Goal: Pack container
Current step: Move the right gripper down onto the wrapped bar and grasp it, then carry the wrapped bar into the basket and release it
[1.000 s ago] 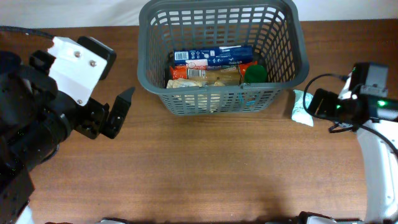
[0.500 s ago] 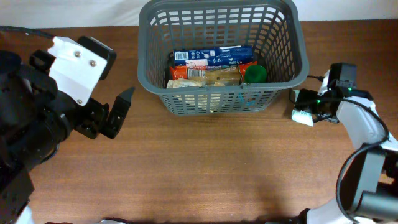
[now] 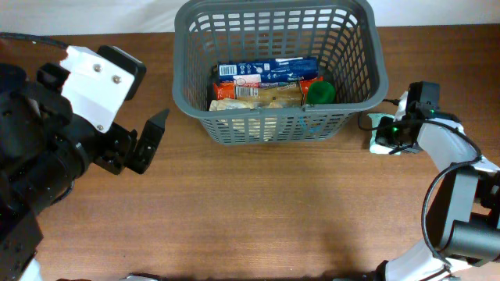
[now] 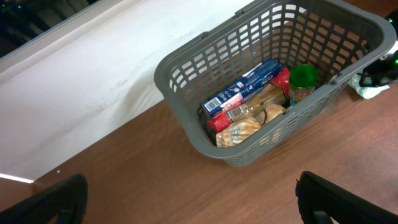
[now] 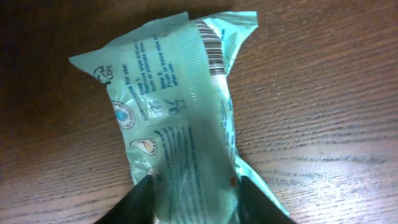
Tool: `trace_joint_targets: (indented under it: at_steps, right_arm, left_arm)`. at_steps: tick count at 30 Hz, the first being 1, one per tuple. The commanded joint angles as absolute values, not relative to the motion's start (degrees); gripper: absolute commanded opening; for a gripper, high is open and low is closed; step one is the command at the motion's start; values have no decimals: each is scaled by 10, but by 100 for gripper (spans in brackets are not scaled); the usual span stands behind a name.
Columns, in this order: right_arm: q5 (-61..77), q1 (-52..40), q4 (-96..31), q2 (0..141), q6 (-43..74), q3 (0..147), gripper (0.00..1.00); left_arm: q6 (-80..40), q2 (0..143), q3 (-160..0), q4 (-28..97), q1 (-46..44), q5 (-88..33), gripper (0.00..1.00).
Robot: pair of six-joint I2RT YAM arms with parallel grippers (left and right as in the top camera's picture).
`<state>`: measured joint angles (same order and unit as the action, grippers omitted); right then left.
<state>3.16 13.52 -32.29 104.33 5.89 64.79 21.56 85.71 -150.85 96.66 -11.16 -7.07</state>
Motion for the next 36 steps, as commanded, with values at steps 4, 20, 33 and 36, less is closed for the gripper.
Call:
trace_joint_targets:
  at_steps: [4, 20, 33, 36]
  right_arm:
    - [34, 138, -320, 1054, 60, 647, 23]
    - [-54, 139, -557, 970, 85, 928, 6]
    - [-30, -47, -645, 958, 73, 1261, 6]
    - [-28, -170, -641, 971, 73, 1263, 6]
  left_arm:
    - [210, 855, -1508, 967, -110, -77, 99]
    - [210, 855, -1508, 966, -110, -77, 99]
    - [210, 855, -1508, 966, -110, -77, 99]
    - [210, 855, -1508, 966, -110, -77, 99]
